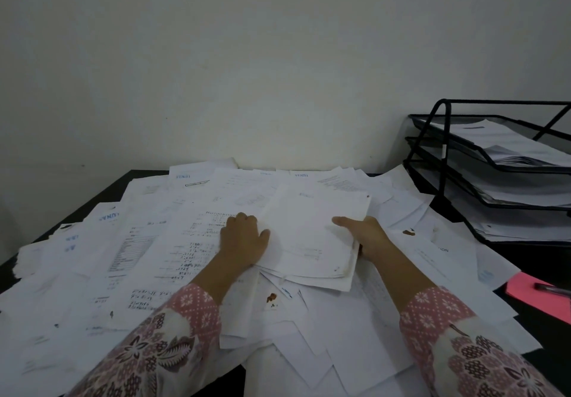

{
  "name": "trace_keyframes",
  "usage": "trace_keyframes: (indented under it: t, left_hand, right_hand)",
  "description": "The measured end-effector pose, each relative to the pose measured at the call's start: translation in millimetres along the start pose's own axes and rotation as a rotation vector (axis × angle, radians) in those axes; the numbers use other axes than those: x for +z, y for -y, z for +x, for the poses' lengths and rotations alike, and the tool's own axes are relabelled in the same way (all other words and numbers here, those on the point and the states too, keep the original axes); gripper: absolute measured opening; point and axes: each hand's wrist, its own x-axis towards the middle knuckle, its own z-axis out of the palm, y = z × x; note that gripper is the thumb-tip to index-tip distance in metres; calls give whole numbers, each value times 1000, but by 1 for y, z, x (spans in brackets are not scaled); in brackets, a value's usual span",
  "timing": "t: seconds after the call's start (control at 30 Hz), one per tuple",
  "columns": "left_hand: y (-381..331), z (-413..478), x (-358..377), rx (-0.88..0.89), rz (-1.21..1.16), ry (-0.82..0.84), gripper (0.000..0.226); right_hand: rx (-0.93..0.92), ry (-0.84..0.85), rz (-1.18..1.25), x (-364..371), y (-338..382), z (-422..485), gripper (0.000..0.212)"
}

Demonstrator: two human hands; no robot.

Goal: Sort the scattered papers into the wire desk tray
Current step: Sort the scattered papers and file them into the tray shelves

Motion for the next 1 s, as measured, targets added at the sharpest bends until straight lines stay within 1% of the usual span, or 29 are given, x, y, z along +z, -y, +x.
trace_keyframes:
  t: [0.1, 0.17, 0.2, 0.27, 0.33, 0.4, 0.47, 0.57, 0.6, 0.67, 0.73, 0.83, 1.0]
  left_hand:
    - [-3, -2, -2, 27, -263, -33, 38]
    - [3, -3, -8, -35, -368, -56, 29]
    - [10, -2, -12, -76, -366, -92, 27]
    - [26, -2, -19, -168, -248, -165, 29]
    - [44, -3, -28, -292, -116, -144, 34]
    - [60, -4, -35, -385, -33, -74, 42]
    - [76, -8, -42, -451, 15, -1, 55]
    - [91, -14, -49, -485, 40, 68, 79]
    - [96, -15, -51, -485, 29, 73, 84]
    - [105, -14, -54, -481, -16, 74, 87]
    - [113, -16, -57, -450, -51, 59, 79]
    - [120, -22, -61, -391, -98, 1, 60]
    - [123, -29, -58, -393, -118, -128, 40]
  right_hand:
    - [-20, -6, -135, 4, 1, -2, 50]
    - [-45, -34, -199, 0, 2, -1, 49]
    - [-56, -46, -211, -3, 2, -1, 48]
    - [-68, -63, -216, -9, 2, -1, 47]
    - [-63, -81, -208, -13, 2, -1, 48]
    - [-56, -99, -193, -15, 3, -1, 51]
    - [-50, -81, -184, -10, 4, -3, 52]
    - [-63, -27, -202, 4, 7, -11, 51]
    - [-80, -1, -215, 10, 8, -14, 51]
    - [-113, 44, -243, 22, 8, -21, 50]
    - [-145, 87, -279, 35, 8, -28, 50]
    - [-186, 150, -342, 53, 7, -37, 48]
    - [-286, 183, -476, 82, 4, -53, 42]
